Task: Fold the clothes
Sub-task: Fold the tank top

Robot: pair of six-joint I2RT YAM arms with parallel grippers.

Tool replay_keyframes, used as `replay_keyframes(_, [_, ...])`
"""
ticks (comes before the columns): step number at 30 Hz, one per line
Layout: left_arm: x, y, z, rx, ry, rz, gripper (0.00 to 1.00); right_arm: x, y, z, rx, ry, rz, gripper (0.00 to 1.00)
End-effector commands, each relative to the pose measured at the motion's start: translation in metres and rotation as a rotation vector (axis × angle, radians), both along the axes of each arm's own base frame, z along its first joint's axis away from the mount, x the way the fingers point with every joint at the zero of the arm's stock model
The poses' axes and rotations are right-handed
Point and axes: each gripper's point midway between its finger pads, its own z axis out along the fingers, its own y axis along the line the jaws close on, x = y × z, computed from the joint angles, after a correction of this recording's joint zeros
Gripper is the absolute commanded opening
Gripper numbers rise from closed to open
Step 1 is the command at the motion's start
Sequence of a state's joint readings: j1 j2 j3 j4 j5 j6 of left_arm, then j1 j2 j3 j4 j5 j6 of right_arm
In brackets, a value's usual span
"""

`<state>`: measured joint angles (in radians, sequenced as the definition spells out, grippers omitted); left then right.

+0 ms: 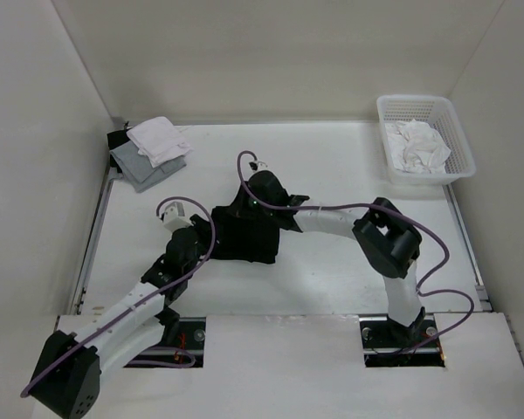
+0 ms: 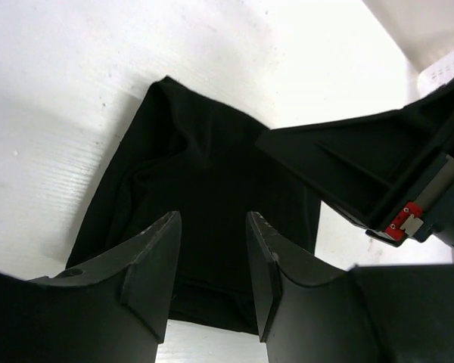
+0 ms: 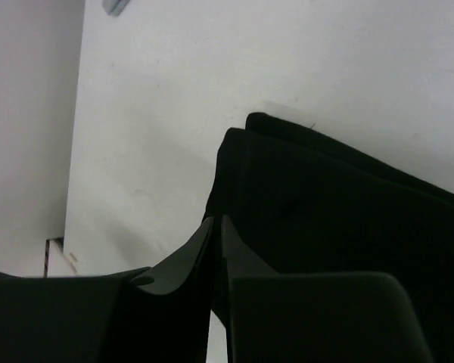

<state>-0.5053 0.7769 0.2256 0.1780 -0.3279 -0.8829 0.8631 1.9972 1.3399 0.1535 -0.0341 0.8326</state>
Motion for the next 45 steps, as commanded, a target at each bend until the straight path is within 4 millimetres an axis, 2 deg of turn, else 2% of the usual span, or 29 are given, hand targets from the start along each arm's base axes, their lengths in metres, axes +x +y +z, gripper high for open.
replay_keyframes(1, [0.009,-0.007,0.012,-0.053,-0.054,0.015,0.38,-0.001,0.022,-0.011,0.046,0.033,0.067,0.11])
replay_keyframes(5, [0.007,-0.002,0.012,-0.068,-0.061,0.029,0.38,0.008,0.035,-0.024,0.054,0.070,0.059,0.11])
replay_keyframes(10, [0.005,0.006,0.014,-0.056,-0.057,0.046,0.41,0.030,0.054,-0.028,0.086,0.074,0.060,0.11])
replay_keyframes(13, [0.000,0.010,0.014,-0.050,-0.051,0.048,0.46,0.036,0.063,-0.027,0.117,0.082,0.047,0.19])
replay_keyframes(16, [-0.003,0.016,0.015,-0.040,-0.051,0.065,0.54,0.035,0.063,-0.011,0.168,0.052,0.044,0.36])
replay_keyframes(18, [-0.004,0.021,0.017,-0.027,-0.054,0.079,0.58,0.032,0.058,0.007,0.200,0.016,0.038,0.44])
replay_keyframes(20, [-0.003,0.028,0.025,-0.003,-0.071,0.094,0.66,0.026,0.049,0.033,0.240,-0.028,0.036,0.50])
replay_keyframes(22, [-0.003,0.033,0.029,0.022,-0.071,0.100,0.69,0.017,0.030,0.061,0.268,-0.084,0.030,0.54])
replay_keyframes(25, [-0.002,0.038,0.025,0.077,-0.031,0.101,0.74,0.003,-0.016,0.092,0.277,-0.170,-0.012,0.58])
replay_keyframes(29, [0.002,0.037,0.018,0.086,0.007,0.079,0.91,-0.024,-0.095,0.105,0.243,-0.246,-0.110,0.63])
replay_keyframes(31, [0.003,0.033,0.021,0.072,0.004,0.059,1.00,-0.040,-0.130,0.101,0.216,-0.275,-0.152,0.66])
replay_keyframes(34, [0.004,0.031,0.025,0.071,0.002,0.043,1.00,-0.068,-0.182,0.080,0.152,-0.305,-0.208,0.69])
replay_keyframes(39, [0.003,0.029,0.033,0.069,-0.010,0.033,1.00,-0.094,-0.262,0.039,0.057,-0.333,-0.378,0.76])
replay_keyframes(41, [0.003,0.030,0.036,0.067,-0.018,0.040,1.00,-0.096,-0.282,0.034,0.067,-0.343,-0.456,0.77])
replay_keyframes(45, [0.004,0.033,0.041,0.053,-0.025,0.055,1.00,-0.094,-0.302,0.036,0.108,-0.356,-0.564,0.79])
